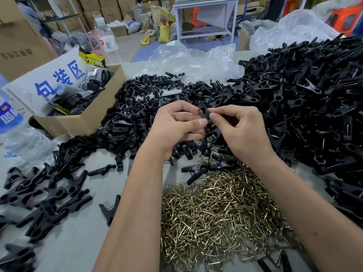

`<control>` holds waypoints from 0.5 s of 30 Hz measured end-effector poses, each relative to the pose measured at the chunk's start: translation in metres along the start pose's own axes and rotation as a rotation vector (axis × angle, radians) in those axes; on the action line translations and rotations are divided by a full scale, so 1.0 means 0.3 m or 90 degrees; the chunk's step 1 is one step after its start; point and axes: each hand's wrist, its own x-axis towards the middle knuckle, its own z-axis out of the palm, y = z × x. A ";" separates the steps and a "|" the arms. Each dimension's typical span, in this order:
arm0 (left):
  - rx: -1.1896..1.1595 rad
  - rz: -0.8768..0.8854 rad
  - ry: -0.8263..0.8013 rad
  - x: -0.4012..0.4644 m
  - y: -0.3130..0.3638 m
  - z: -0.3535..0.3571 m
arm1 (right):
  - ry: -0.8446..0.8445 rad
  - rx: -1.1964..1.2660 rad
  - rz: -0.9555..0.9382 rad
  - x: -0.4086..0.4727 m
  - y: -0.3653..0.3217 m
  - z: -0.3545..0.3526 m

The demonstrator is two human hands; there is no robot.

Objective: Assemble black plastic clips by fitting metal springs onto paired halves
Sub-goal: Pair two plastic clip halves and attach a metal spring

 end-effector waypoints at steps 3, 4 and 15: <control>-0.015 0.034 -0.030 -0.005 0.007 -0.006 | -0.047 0.107 0.035 0.011 0.018 -0.011; -0.007 0.047 -0.053 -0.008 0.011 -0.009 | -0.071 0.146 0.049 0.016 0.023 -0.018; 0.009 0.095 -0.072 -0.032 0.030 -0.086 | -0.098 0.098 0.084 0.020 -0.016 -0.026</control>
